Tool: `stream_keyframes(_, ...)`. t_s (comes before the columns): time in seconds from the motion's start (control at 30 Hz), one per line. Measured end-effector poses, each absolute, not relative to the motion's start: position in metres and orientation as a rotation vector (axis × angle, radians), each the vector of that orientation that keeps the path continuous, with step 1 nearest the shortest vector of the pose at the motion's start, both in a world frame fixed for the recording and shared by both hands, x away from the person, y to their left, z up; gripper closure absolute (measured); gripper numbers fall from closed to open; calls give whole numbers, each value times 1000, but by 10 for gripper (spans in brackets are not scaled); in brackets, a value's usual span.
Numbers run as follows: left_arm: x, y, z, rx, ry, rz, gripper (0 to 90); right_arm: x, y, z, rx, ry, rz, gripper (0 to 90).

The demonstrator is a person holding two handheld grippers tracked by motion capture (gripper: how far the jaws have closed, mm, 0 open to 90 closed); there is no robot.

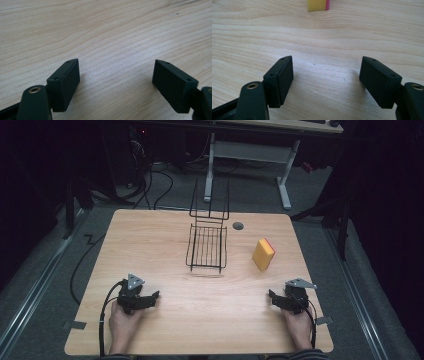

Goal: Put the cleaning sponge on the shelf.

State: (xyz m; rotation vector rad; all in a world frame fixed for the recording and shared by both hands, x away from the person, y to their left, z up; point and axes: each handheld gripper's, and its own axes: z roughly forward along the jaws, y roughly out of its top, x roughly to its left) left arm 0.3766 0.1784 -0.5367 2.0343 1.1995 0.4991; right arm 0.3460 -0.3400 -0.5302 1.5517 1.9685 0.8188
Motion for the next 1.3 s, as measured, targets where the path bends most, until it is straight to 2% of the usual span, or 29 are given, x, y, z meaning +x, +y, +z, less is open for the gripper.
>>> stream_keyframes(0.33, 377, 178, -537, 2034, 1200, 498, 226, 342, -337, -523, 1545, 1962, 839, 312)
stream_keyframes(1.3, 376, 177, -537, 2038, 1199, 508, 225, 334, -320, -486, 1442, 1949, 996, 328)
